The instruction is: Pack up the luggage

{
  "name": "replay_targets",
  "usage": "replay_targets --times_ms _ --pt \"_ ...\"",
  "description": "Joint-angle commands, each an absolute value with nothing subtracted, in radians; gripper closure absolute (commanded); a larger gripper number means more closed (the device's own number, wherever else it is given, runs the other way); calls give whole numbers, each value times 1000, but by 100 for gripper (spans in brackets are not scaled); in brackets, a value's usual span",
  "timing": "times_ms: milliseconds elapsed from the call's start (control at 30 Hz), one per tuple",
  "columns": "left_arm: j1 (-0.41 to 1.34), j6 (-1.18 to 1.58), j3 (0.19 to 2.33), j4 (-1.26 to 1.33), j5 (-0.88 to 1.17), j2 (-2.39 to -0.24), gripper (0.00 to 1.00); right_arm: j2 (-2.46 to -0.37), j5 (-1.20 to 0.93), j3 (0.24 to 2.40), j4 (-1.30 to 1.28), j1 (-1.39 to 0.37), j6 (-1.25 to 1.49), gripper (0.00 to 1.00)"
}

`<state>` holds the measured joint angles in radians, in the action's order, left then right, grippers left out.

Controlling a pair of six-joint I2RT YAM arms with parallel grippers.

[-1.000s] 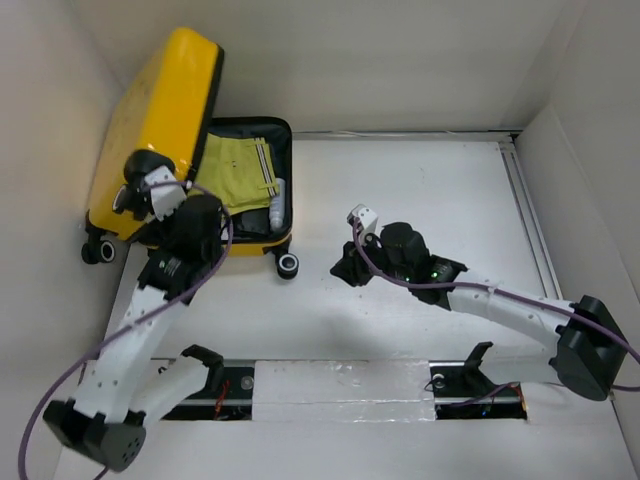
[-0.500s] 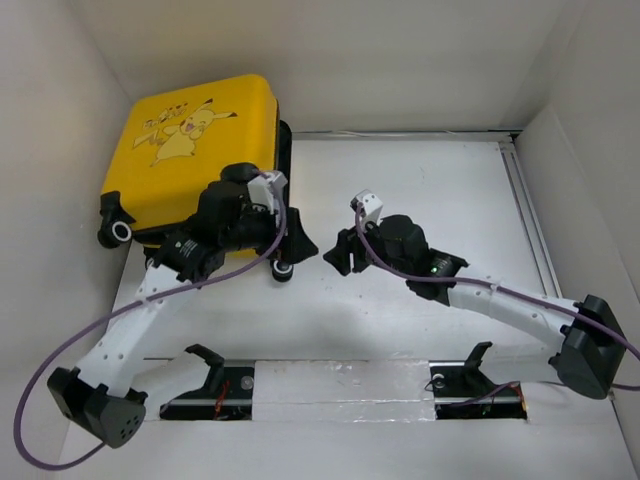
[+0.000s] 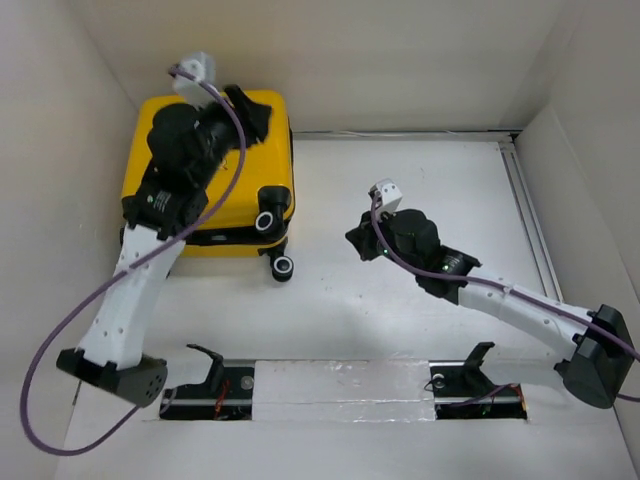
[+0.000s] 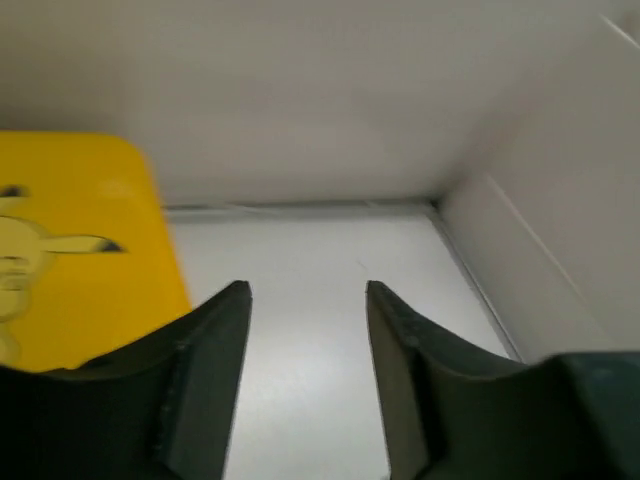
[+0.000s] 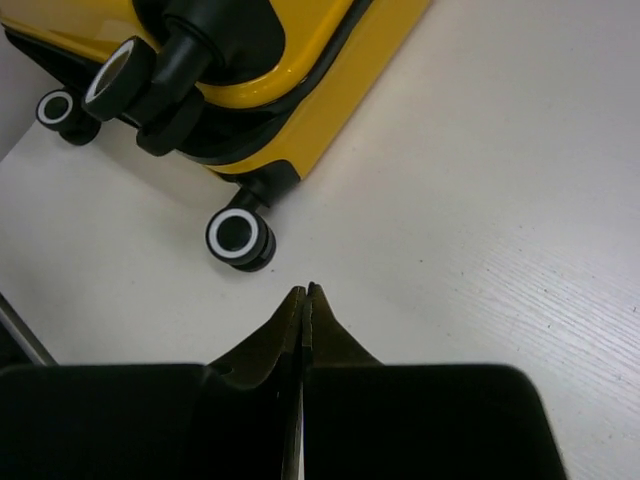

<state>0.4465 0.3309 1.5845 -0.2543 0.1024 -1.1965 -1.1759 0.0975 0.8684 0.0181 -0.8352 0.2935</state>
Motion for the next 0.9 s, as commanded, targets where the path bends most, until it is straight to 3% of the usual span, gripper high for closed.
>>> replay_targets --times_ms 0,33,167,233,367,567,767,867 --pt "271 393 1705 -311 -356 -1350 58 -1207 130 905 25 -813 285 100" --pt "202 428 1770 -321 -336 -1388 63 -1222 130 914 25 -795 285 100" --pt "-148 523 1949 -394 -130 -1609 65 -1321 88 1012 25 -738 267 100" --pt "-248 502 2024 -448 -147 -1745 67 -1380 87 1051 25 -729 267 100" --pt "-317 436 2170 -547 -308 -1928 67 -1486 42 1133 44 -690 258 100" --pt "-413 407 2132 -525 -322 -2022 71 -1610 -5 1170 98 -681 258 100" --pt "-370 397 1950 -515 -252 -2051 77 -1694 -35 1249 107 -651 258 100" --pt "-321 419 1818 -466 -105 -2031 77 -1706 -35 1258 117 -638 258 100"
